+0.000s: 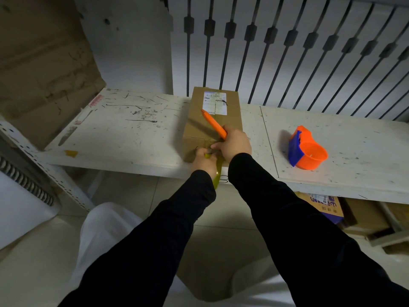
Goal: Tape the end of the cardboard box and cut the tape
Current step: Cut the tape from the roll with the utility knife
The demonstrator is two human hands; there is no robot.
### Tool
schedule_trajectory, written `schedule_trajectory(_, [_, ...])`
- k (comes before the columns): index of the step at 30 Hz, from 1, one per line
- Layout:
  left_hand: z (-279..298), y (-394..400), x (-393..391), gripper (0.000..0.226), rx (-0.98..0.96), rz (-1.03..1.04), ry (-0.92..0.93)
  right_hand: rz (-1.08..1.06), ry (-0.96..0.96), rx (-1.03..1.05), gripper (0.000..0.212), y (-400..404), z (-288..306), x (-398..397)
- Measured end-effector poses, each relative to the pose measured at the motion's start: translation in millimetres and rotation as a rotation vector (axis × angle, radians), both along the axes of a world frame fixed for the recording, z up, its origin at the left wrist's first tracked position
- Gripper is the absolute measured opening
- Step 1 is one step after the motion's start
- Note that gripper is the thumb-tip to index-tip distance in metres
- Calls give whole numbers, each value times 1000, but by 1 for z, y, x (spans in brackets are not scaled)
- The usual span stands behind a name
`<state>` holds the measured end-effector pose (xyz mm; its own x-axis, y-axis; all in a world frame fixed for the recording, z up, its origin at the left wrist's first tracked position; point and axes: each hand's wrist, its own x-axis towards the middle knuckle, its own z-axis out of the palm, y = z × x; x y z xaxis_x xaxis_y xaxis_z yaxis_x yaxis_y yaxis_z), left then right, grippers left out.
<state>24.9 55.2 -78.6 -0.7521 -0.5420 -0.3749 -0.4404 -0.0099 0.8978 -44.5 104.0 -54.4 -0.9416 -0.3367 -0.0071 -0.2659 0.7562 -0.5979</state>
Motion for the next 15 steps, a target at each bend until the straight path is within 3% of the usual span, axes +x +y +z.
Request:
schedule_trajectory(8, [-11,-4,-3,36,46,6,-40,7,6,-3,36,1,-1,-1])
schedule_trajectory(15, [-18,0,6,37,89,59,101,29,4,-19,31,4,1,-2])
